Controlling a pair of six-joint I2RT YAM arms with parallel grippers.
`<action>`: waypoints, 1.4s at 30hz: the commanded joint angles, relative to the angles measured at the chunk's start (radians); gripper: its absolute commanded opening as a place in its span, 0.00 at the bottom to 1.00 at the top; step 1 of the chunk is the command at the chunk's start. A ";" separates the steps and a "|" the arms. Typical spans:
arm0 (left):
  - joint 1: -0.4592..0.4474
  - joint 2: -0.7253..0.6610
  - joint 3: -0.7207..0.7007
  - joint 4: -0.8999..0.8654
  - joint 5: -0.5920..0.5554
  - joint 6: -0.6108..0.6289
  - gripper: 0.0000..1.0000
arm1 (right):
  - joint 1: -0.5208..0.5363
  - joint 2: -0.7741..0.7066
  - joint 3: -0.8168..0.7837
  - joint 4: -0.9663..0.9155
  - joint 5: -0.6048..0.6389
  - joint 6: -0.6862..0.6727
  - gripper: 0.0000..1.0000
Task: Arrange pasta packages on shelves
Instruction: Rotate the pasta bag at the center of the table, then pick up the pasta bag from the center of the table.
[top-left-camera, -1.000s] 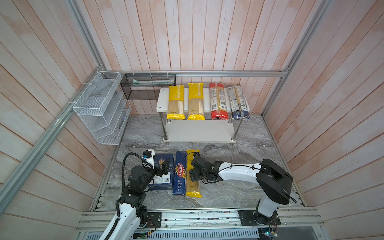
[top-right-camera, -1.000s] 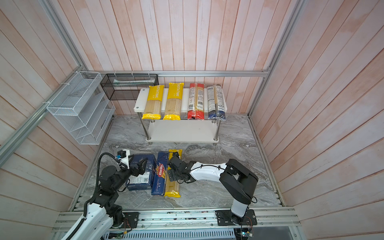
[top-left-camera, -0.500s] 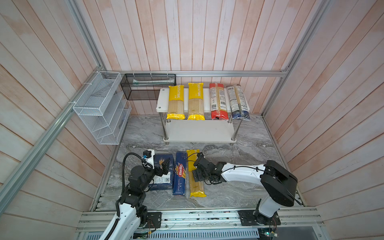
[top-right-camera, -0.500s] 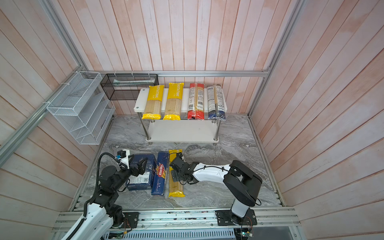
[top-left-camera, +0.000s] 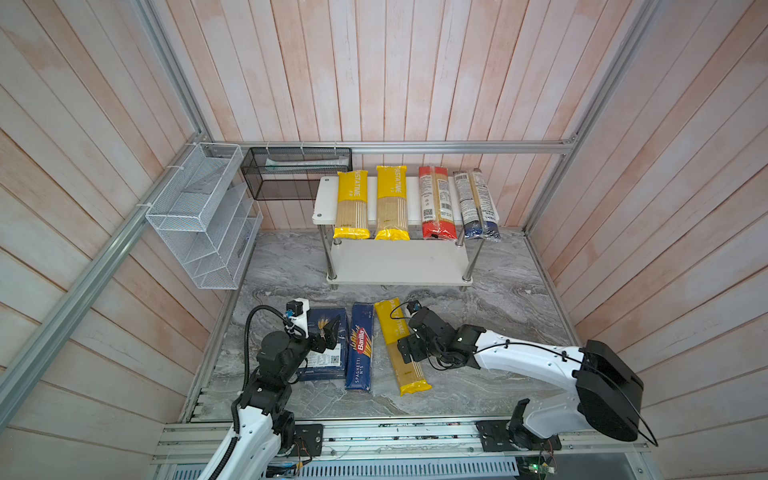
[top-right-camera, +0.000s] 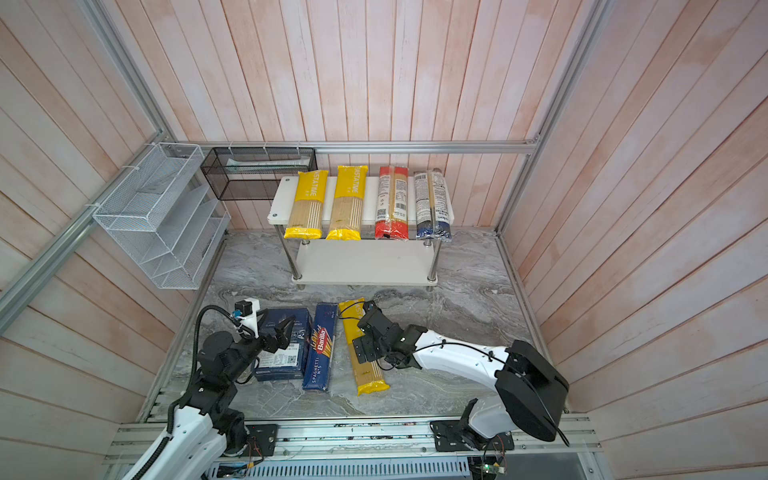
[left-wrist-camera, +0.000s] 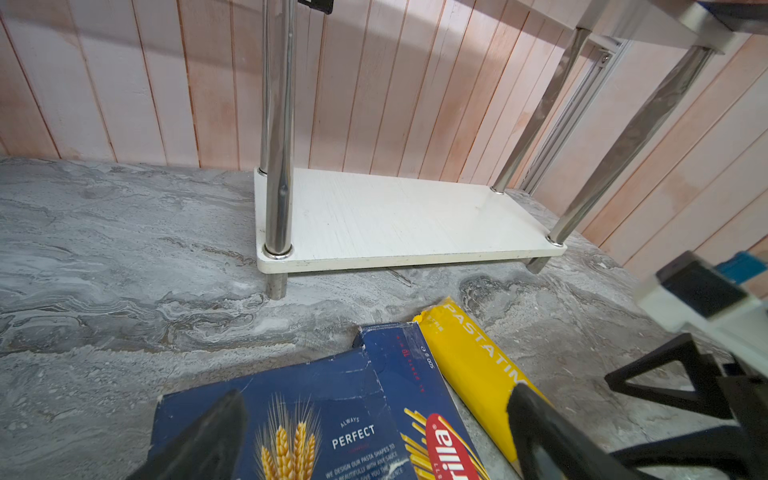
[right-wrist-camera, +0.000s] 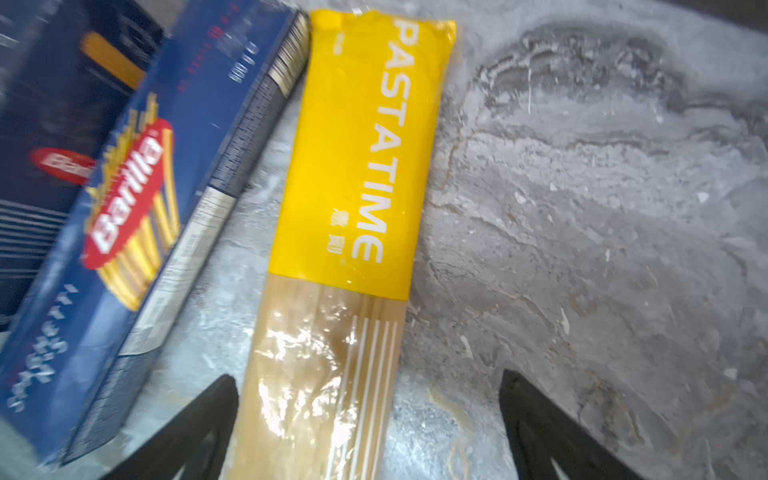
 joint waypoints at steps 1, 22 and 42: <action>0.003 0.002 0.008 0.016 -0.011 0.011 1.00 | 0.002 -0.012 0.031 0.009 -0.050 -0.063 0.98; 0.004 -0.015 0.001 0.017 0.002 0.016 1.00 | 0.076 0.234 0.124 -0.059 0.069 0.043 0.98; 0.004 0.010 0.010 0.019 0.000 0.015 1.00 | 0.091 0.303 0.128 -0.074 0.097 0.097 0.98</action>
